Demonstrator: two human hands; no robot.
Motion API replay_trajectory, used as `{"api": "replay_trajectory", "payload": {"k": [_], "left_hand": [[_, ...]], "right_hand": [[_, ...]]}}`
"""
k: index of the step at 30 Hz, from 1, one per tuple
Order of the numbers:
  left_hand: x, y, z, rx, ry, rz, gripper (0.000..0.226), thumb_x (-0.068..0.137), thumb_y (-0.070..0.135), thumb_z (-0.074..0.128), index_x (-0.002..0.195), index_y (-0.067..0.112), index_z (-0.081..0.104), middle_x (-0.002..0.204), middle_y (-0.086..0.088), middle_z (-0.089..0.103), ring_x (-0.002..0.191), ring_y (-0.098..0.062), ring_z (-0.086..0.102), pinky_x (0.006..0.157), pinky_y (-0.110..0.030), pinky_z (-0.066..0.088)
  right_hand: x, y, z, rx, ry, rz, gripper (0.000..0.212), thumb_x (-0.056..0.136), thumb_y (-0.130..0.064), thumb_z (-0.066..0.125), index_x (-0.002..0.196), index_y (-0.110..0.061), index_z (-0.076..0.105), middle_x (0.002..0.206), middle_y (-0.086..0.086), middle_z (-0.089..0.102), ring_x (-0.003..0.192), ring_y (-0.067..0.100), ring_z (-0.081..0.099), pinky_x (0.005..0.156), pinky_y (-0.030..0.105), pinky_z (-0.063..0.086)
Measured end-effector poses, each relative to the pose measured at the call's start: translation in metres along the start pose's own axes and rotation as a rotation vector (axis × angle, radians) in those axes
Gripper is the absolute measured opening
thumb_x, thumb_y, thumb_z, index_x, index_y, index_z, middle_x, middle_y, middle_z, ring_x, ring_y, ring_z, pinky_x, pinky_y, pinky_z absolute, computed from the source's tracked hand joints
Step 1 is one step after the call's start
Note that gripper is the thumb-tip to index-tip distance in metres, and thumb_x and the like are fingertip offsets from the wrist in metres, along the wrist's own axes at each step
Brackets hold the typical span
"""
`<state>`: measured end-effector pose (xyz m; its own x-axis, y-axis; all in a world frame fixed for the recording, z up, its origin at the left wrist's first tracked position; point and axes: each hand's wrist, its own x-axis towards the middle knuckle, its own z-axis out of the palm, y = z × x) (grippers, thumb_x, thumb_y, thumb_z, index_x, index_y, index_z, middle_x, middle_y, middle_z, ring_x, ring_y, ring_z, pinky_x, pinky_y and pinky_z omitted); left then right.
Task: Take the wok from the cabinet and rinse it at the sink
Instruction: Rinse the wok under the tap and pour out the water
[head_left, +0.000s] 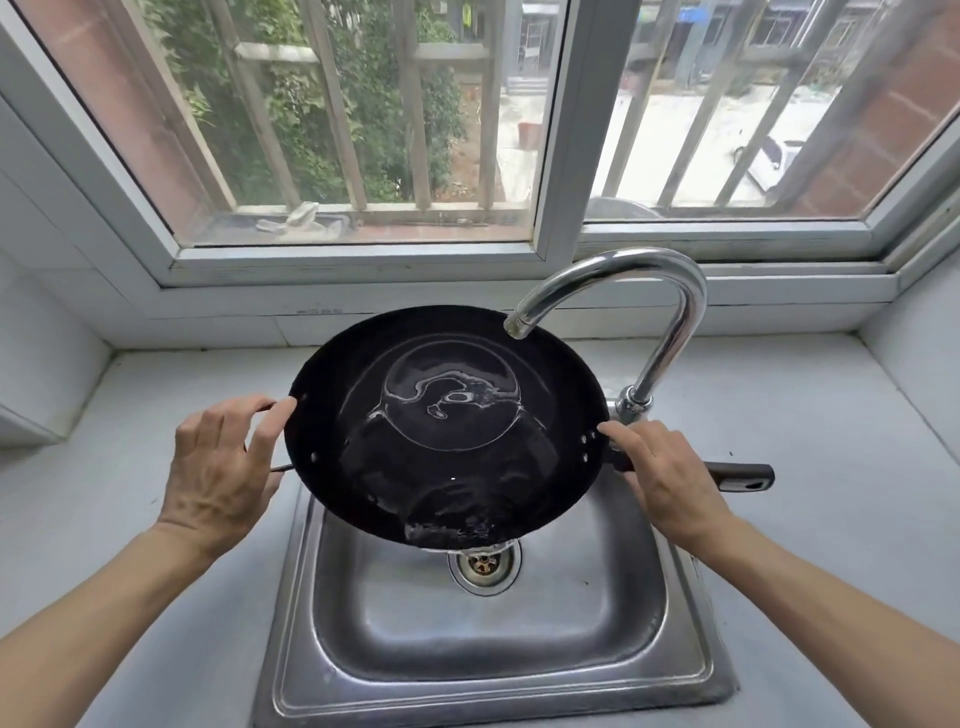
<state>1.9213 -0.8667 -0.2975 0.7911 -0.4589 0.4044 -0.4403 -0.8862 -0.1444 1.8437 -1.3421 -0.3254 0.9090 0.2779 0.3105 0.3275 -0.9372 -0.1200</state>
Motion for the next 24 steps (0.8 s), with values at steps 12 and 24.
{"api": "replay_trajectory", "payload": {"k": [12, 24], "left_hand": [[-0.0033, 0.0021, 0.0028, 0.009, 0.004, 0.007, 0.105, 0.044, 0.005, 0.093, 0.136, 0.009, 0.043, 0.12, -0.021, 0.057, 0.105, -0.043, 0.052, 0.081, -0.049, 0.034], [-0.0067, 0.0042, 0.0051, -0.006, -0.018, -0.026, 0.108, 0.039, 0.004, 0.095, 0.135, 0.007, 0.045, 0.119, -0.021, 0.056, 0.107, -0.042, 0.049, 0.082, -0.049, 0.033]], "right_hand": [[-0.0029, -0.0008, 0.0, -0.014, 0.048, -0.016, 0.09, 0.057, 0.015, 0.077, 0.133, -0.017, 0.04, 0.094, 0.009, 0.058, 0.078, 0.03, 0.053, 0.058, 0.043, 0.044], [0.0034, -0.0038, 0.0051, -0.018, 0.047, 0.022, 0.088, 0.059, 0.015, 0.076, 0.132, -0.019, 0.04, 0.091, 0.008, 0.057, 0.076, 0.029, 0.051, 0.059, 0.041, 0.043]]}}
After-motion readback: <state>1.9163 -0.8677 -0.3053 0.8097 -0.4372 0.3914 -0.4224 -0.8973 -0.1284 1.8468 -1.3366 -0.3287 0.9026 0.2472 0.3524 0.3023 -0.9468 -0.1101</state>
